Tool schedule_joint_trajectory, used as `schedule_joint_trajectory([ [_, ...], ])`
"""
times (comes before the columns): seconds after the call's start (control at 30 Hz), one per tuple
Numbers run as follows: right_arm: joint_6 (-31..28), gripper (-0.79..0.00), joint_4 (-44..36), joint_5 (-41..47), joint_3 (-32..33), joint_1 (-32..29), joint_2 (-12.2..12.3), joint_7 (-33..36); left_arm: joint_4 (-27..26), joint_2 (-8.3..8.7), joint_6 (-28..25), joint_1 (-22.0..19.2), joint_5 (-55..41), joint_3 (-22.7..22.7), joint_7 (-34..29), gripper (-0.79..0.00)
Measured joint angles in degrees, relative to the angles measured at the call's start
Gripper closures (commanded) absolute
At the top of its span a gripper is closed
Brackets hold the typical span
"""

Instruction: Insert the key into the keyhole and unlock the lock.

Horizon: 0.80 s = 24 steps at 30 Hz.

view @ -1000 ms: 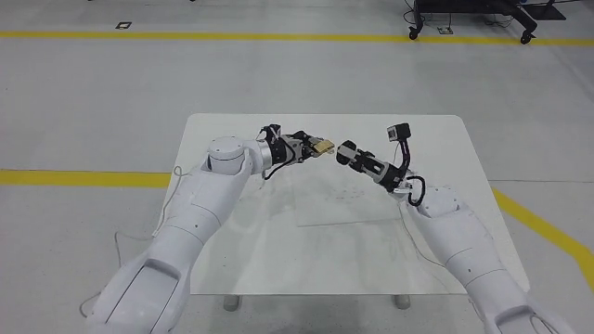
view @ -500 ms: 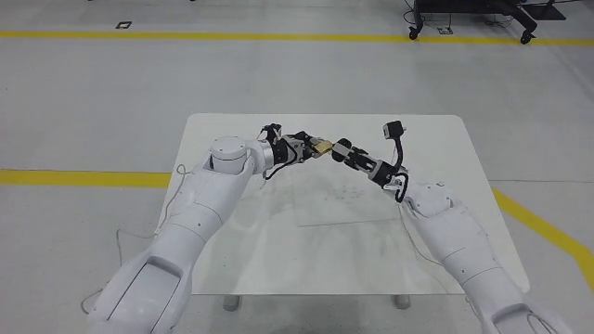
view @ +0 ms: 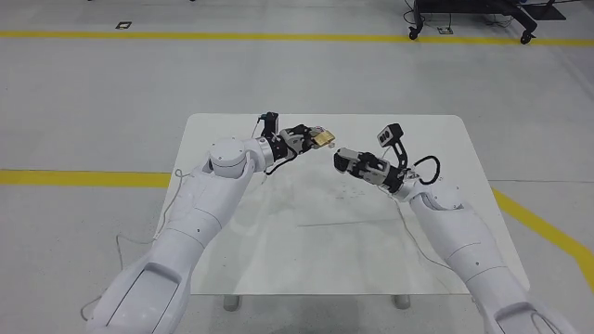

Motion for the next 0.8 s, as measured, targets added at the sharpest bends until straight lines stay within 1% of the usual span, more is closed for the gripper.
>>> schedule_joint_trajectory([
  [0.03, 1.3, -0.246, 1.1, 1.0, -0.1, 0.7, -0.1, 1.2, -0.2, 0.04, -0.1, 0.1, 0.3, 0.0, 0.1, 0.000],
  [0.1, 2.9, -0.265, 2.7, 1.1, -0.6, 1.8, -0.3, 1.4, -0.4, 0.08, 0.0, 0.2, 0.4, -0.1, 0.1, 0.000],
  [0.2, 5.1, -0.268, 4.6, 0.5, -1.8, 3.3, -0.8, 0.6, -0.8, 0.14, -0.1, 0.4, 0.8, -0.2, 0.3, 0.000],
  [0.3, 6.6, -0.252, 6.2, 0.6, -2.6, 4.4, -1.3, -0.3, -1.2, 0.23, -0.6, 0.5, 1.6, -0.3, 0.5, 0.000],
  [0.43, 7.4, -0.200, 7.5, 0.7, -3.1, 5.3, -1.8, -0.9, -1.6, 0.28, -0.6, 0.8, 2.2, -0.3, 0.5, 0.000],
  [0.63, 7.7, -0.145, 8.4, 1.3, -3.1, 5.9, -2.2, -0.8, -1.9, 0.30, -0.6, 0.9, 2.8, -0.3, 0.4, 0.000],
  [0.67, 7.8, -0.105, 8.4, 1.4, -3.1, 5.9, -2.2, -0.8, -1.9, 0.31, -0.6, 0.9, 2.9, -0.3, 0.4, 0.000],
  [0.7, 7.9, -0.025, 8.6, 1.5, -3.0, 6.0, -2.2, -0.7, -2.0, 0.31, -0.6, 0.9, 3.0, -0.3, 0.4, 0.000],
  [0.73, 8.3, 0.000, 8.7, 1.7, -3.0, 6.1, -2.3, -0.8, -2.0, 0.30, -0.6, 0.9, 3.0, -0.3, 0.4, 0.000],
  [0.8, 9.2, 0.000, 9.0, 2.3, -2.9, 6.2, -2.4, -0.6, -2.1, 0.29, -0.6, 1.0, 3.3, -0.2, 0.4, 0.000],
])
